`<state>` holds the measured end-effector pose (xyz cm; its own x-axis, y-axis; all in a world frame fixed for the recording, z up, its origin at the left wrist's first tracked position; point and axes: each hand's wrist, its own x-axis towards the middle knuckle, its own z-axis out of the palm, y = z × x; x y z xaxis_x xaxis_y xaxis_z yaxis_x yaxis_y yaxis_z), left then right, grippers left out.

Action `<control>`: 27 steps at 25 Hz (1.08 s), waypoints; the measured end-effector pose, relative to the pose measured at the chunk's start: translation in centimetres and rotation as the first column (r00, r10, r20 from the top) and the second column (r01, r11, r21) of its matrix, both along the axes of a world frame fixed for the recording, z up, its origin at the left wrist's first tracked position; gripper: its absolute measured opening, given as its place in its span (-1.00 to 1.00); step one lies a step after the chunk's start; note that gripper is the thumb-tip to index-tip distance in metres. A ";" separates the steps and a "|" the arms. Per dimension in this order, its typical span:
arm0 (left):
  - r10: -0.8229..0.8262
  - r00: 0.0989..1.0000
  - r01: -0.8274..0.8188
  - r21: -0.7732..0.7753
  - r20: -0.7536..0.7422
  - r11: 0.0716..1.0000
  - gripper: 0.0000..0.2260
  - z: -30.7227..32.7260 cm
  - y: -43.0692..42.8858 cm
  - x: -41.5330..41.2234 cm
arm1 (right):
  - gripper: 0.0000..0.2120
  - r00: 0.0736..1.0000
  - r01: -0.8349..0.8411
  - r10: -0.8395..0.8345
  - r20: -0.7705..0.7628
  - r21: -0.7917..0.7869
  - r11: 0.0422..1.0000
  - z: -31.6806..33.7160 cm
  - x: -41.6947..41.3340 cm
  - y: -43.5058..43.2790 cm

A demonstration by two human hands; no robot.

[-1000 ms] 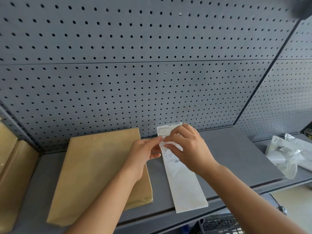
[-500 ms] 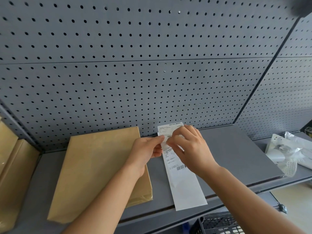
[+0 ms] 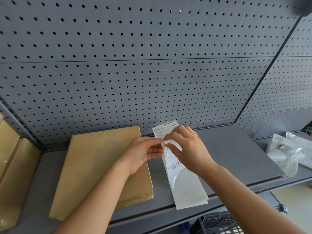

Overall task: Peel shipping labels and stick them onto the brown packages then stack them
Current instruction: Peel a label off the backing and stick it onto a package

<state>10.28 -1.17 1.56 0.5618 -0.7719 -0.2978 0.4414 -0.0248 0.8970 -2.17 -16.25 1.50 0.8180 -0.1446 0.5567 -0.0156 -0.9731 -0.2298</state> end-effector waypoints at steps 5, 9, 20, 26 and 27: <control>-0.040 0.998 0.040 -0.012 -0.052 0.999 -0.85 0.0 0.4 0.4 | -0.78 0.999 -0.032 0.032 -0.032 -0.012 0.999 0.2 -0.1 -0.2; -0.034 0.998 0.034 0.000 -0.054 0.999 -0.85 0.1 0.3 0.4 | -0.82 0.999 -0.044 0.043 -0.016 -0.029 0.999 0.4 -0.2 0.0; -0.010 1.000 0.009 0.061 0.018 0.998 -0.87 0.1 -0.3 0.0 | -0.87 0.999 -0.045 0.045 0.008 -0.047 0.998 0.2 0.1 0.2; 0.025 0.999 -0.027 0.082 0.028 0.996 -0.88 0.0 -0.4 0.0 | -0.88 0.999 -0.042 0.043 -0.019 0.048 0.998 0.5 0.1 0.4; 0.035 0.999 -0.037 0.086 0.027 0.996 -0.89 0.0 -0.5 0.0 | -0.89 0.998 -0.051 0.052 -0.028 0.059 0.997 0.6 0.0 0.4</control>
<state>10.26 -1.62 1.52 0.5972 -0.7229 -0.3475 0.4204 -0.0869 0.9032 -2.13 -15.86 2.12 0.8413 -0.1333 0.5239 0.0265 -0.9578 -0.2863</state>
